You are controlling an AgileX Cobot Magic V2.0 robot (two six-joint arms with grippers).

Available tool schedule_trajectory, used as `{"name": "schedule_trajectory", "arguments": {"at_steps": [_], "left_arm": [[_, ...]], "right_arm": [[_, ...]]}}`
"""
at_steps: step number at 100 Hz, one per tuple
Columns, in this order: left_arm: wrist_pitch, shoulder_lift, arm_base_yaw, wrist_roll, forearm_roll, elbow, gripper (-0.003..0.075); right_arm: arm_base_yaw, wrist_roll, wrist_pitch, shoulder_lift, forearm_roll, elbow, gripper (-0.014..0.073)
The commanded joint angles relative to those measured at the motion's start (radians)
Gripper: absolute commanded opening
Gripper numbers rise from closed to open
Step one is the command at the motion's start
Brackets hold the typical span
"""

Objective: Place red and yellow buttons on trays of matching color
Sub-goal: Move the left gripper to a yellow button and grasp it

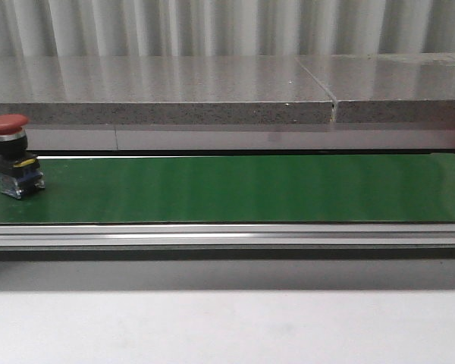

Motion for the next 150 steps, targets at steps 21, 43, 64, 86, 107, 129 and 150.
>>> {"name": "schedule_trajectory", "arguments": {"at_steps": [21, 43, 64, 86, 107, 129, 150], "left_arm": [[-0.038, 0.020, 0.006, -0.011, 0.002, -0.068, 0.0652], [-0.073, 0.024, 0.009, -0.011, 0.007, -0.068, 0.0548], [-0.059, 0.024, 0.009, -0.011, 0.000, -0.068, 0.0264], [-0.021, 0.022, 0.009, -0.011, -0.028, -0.068, -0.0018], [-0.012, -0.051, 0.009, -0.011, -0.028, -0.068, -0.0020], [-0.005, -0.211, -0.018, -0.011, -0.030, -0.068, -0.0020], [0.070, -0.337, -0.119, 0.034, -0.030, -0.068, -0.0020]], "right_arm": [[-0.001, -0.007, -0.067, -0.001, -0.006, -0.027, -0.0067], [-0.001, -0.007, -0.067, -0.001, -0.006, -0.027, -0.0067], [-0.001, -0.007, -0.067, -0.001, -0.006, -0.027, -0.0067], [-0.001, -0.007, -0.067, -0.001, -0.006, -0.027, -0.0067], [-0.001, -0.007, -0.067, -0.001, -0.006, -0.027, -0.0067], [-0.001, -0.007, -0.067, -0.001, -0.006, -0.027, -0.0067], [-0.001, -0.007, -0.067, -0.001, -0.006, -0.027, -0.0067]]}}
